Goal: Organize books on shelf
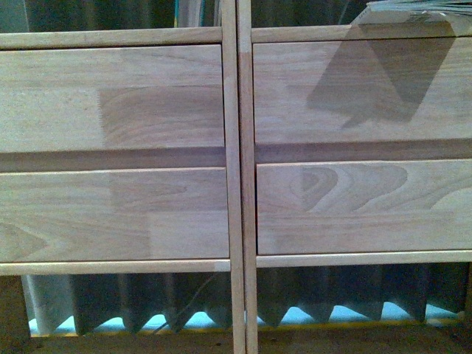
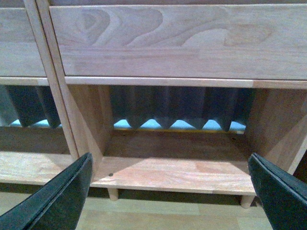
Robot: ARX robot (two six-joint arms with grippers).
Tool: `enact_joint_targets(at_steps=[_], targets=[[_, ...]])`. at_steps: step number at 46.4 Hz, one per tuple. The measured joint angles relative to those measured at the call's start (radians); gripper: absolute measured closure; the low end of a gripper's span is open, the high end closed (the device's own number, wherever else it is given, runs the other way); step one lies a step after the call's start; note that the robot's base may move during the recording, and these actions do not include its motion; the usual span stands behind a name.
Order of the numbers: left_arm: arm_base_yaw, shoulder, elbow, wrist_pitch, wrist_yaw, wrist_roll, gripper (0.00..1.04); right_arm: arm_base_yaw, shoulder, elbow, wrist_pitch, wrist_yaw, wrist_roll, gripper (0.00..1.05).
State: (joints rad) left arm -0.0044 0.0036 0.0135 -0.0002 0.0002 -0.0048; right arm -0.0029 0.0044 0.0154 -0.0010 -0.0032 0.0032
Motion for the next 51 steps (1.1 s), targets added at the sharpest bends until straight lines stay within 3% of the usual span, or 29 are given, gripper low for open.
enact_joint_targets(at_steps=[30, 31, 32, 34, 37, 41, 47, 51], targets=[[0.000, 0.000, 0.000, 0.000, 0.000, 0.000, 0.07, 0.000, 0.000, 0.000, 0.000, 0.000, 0.000, 0.07], [0.000, 0.000, 0.000, 0.000, 0.000, 0.000, 0.07, -0.016, 0.022, 0.009, -0.028, -0.048, 0.014, 0.07], [0.000, 0.000, 0.000, 0.000, -0.002, 0.000, 0.07, -0.048, 0.063, 0.047, -0.119, -0.166, 0.046, 0.07], [0.000, 0.000, 0.000, 0.000, 0.000, 0.000, 0.07, -0.080, 0.142, 0.089, -0.179, -0.275, 0.103, 0.07], [0.000, 0.000, 0.000, 0.000, -0.001, 0.000, 0.07, -0.097, 0.254, 0.133, -0.154, -0.371, 0.196, 0.07], [0.000, 0.000, 0.000, 0.000, 0.000, 0.000, 0.07, -0.096, 0.393, 0.197, -0.032, -0.393, 0.346, 0.07], [0.000, 0.000, 0.000, 0.000, 0.000, 0.000, 0.07, -0.030, 0.679, 0.353, 0.246, -0.319, 0.637, 0.07], [0.000, 0.000, 0.000, 0.000, 0.000, 0.000, 0.07, 0.002, 0.827, 0.435, 0.355, -0.278, 0.756, 0.07]])
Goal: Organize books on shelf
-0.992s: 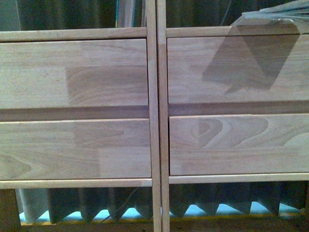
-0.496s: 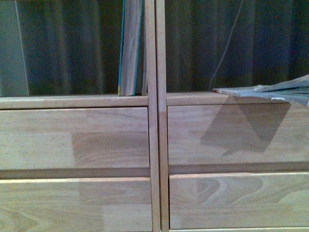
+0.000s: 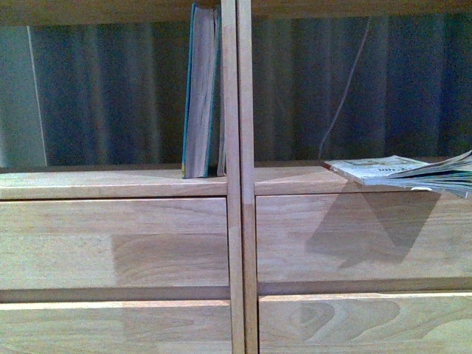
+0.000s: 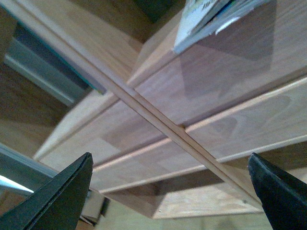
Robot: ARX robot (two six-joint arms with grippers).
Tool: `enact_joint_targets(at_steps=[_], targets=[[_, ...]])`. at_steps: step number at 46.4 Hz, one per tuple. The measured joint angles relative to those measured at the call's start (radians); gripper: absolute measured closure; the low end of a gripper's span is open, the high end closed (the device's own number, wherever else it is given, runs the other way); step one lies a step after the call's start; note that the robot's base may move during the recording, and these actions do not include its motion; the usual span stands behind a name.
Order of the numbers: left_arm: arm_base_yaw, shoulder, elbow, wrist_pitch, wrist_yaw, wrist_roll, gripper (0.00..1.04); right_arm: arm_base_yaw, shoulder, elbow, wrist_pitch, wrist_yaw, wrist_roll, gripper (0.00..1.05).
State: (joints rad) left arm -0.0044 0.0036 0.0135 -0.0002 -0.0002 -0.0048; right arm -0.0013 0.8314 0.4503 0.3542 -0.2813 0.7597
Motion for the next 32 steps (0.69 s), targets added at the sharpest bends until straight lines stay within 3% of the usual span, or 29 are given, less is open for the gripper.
enact_joint_targets(at_steps=[6, 16, 32], targets=[[0.000, 0.000, 0.000, 0.000, 0.000, 0.000, 0.07, 0.021, 0.210, 0.140, 0.110, 0.040, 0.180, 0.07], [0.000, 0.000, 0.000, 0.000, 0.000, 0.000, 0.07, 0.021, 0.460, 0.351, 0.138, 0.080, 0.402, 0.07], [0.000, 0.000, 0.000, 0.000, 0.000, 0.000, 0.07, -0.042, 0.670, 0.514, 0.079, 0.102, 0.539, 0.07]])
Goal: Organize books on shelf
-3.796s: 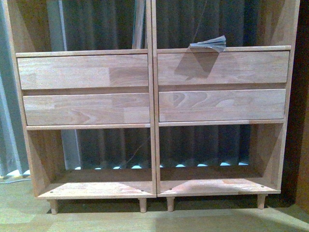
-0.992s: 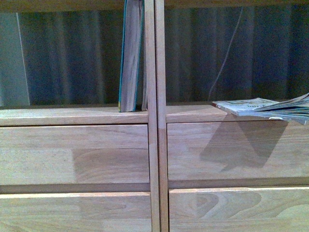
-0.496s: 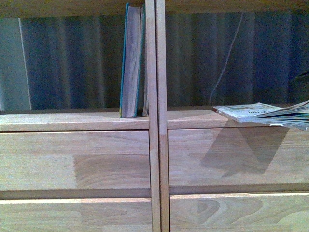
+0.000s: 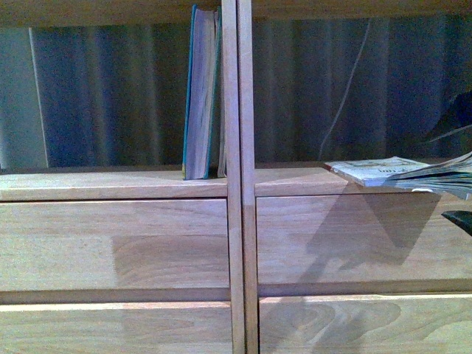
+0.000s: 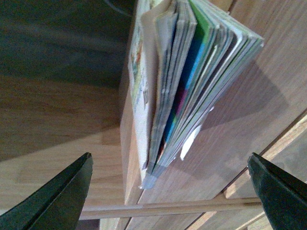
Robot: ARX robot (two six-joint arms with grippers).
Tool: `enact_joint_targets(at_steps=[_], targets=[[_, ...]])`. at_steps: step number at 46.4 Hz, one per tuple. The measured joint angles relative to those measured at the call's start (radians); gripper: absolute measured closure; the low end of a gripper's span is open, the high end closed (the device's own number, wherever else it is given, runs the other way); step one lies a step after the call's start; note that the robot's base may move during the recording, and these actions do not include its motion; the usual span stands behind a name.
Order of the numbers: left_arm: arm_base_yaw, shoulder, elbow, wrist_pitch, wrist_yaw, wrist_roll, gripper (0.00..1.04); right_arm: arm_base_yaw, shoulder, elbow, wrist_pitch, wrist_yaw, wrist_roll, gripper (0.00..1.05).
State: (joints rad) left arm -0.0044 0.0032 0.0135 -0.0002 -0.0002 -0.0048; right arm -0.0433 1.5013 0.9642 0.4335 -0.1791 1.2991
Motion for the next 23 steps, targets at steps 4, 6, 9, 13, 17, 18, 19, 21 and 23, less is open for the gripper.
enact_joint_targets(at_steps=[4, 6, 9, 13, 17, 18, 19, 21, 23], targets=[[0.000, 0.000, 0.000, 0.000, 0.000, 0.000, 0.07, -0.002, 0.023, 0.013, -0.003, 0.007, 0.008, 0.07], [0.000, 0.000, 0.000, 0.000, 0.000, 0.000, 0.07, -0.003, 0.031, 0.021, -0.003, 0.010, 0.011, 0.07], [0.000, 0.000, 0.000, 0.000, 0.000, 0.000, 0.07, -0.003, 0.046, 0.036, -0.003, 0.013, 0.015, 0.07], [0.000, 0.000, 0.000, 0.000, 0.000, 0.000, 0.07, -0.003, 0.067, 0.062, -0.005, 0.023, 0.021, 0.07], [0.000, 0.000, 0.000, 0.000, 0.000, 0.000, 0.07, -0.002, 0.097, 0.096, -0.016, 0.034, 0.036, 0.07], [0.000, 0.000, 0.000, 0.000, 0.000, 0.000, 0.07, -0.002, 0.107, 0.107, -0.023, 0.041, 0.042, 0.07], [0.000, 0.000, 0.000, 0.000, 0.000, 0.000, 0.07, -0.002, 0.110, 0.111, -0.025, 0.043, 0.042, 0.07], [0.000, 0.000, 0.000, 0.000, 0.000, 0.000, 0.07, -0.002, 0.124, 0.125, -0.032, 0.050, 0.048, 0.07], [0.000, 0.000, 0.000, 0.000, 0.000, 0.000, 0.07, -0.001, 0.132, 0.133, -0.037, 0.055, 0.050, 0.07]])
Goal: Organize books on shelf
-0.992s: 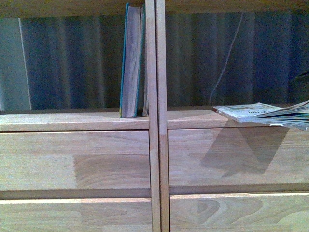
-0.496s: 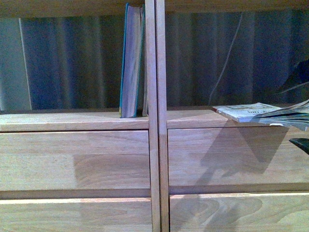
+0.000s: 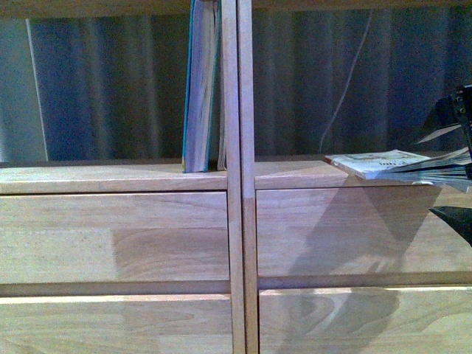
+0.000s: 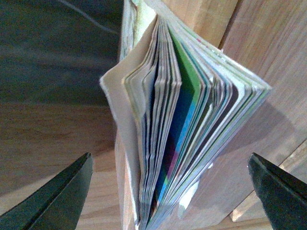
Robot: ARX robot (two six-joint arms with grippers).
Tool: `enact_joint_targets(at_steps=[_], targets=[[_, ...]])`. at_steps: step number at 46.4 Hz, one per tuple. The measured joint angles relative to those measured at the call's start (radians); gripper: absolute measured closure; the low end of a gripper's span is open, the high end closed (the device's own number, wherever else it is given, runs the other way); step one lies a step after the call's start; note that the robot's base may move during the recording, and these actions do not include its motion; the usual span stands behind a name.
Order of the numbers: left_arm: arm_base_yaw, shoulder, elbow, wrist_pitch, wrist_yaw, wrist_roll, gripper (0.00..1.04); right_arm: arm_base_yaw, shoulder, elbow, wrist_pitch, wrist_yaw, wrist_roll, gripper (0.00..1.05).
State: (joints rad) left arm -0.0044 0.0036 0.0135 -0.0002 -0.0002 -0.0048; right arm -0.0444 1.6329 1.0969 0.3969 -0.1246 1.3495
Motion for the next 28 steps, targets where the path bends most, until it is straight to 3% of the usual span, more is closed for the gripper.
enact_joint_targets(at_steps=[16, 28], targets=[[0.000, 0.000, 0.000, 0.000, 0.000, 0.000, 0.07, 0.011, 0.029, 0.053, -0.033, 0.010, 0.016, 0.07], [0.000, 0.000, 0.000, 0.000, 0.000, 0.000, 0.07, 0.021, 0.030, 0.061, -0.055, 0.028, 0.011, 0.55]])
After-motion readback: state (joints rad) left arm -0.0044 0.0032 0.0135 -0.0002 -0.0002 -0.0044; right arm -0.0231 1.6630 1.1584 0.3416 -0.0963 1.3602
